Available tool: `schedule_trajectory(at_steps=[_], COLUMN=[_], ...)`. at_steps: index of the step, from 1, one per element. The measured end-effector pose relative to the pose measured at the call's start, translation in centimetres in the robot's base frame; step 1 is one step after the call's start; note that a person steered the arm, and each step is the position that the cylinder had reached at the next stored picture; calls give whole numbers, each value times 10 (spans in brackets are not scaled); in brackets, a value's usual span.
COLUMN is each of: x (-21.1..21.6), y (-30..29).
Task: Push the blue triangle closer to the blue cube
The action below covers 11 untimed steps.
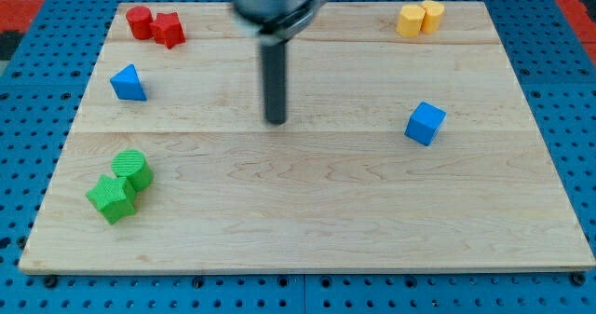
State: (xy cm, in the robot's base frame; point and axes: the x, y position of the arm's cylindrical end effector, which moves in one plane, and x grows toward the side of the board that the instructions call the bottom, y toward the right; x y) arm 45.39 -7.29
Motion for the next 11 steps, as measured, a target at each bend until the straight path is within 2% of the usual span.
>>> schedule_trajectory(at_steps=[1,2,3,4,5,7,8,9,10,11], x=[-15,-70,-95,-117,-129,-70,-66,-59,-37,-40], y=[-113,-169,-192,-179,-80,138,130,77,132,184])
